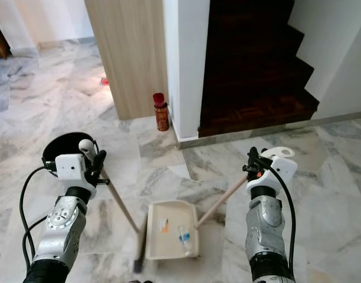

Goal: Sweep floor

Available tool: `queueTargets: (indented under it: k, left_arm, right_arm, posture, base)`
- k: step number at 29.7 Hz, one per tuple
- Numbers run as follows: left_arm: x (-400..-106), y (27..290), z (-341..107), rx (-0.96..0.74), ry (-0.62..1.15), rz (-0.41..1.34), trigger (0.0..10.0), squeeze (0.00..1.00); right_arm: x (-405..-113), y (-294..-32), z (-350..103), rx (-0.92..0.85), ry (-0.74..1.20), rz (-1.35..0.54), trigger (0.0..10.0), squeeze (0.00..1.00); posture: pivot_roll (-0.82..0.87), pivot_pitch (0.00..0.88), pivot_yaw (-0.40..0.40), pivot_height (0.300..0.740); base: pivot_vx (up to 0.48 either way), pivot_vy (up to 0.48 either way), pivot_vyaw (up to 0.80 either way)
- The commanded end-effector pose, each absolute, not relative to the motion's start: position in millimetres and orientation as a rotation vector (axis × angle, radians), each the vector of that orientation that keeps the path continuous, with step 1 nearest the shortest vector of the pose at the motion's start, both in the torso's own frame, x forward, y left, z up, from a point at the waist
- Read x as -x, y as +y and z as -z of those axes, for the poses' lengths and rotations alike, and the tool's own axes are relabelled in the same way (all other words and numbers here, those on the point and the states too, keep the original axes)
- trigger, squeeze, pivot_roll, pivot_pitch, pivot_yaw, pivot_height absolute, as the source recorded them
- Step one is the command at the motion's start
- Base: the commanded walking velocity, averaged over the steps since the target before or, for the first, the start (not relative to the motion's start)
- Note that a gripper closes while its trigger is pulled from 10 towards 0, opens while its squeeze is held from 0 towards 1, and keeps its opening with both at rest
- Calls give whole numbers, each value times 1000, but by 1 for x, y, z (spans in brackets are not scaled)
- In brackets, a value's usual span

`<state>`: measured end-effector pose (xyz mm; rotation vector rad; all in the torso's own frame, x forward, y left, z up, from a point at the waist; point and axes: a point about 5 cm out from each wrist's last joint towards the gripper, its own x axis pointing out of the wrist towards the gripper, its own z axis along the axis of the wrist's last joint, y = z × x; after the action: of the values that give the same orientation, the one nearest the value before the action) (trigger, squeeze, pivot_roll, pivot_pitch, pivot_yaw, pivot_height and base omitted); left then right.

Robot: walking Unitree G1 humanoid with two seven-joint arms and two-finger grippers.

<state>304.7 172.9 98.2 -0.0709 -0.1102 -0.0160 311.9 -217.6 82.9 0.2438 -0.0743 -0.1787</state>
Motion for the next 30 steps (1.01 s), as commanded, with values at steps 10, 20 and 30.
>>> queueTargets:
  k: [10,20,30]
  left_arm:
    - [-306,174,-110,74,-153,14,10000,0]
    - [-307,175,-111,76,-152,14,10000,0]
    - [-307,173,-111,80,-153,17,10000,0]
  right_arm:
    - [-318,-215,-94,-264,-114,167,10000,0]
    - [-319,-216,-93,-270,-103,173,10000,0]
    - [-319,-216,-93,-271,-102,171,10000,0]
  posture:
    - [30,0,4,740]
    - [31,0,6,740]
    - [30,0,6,740]
  base:
    - [0,259,0]
    - [0,297,0]
    - [0,295,0]
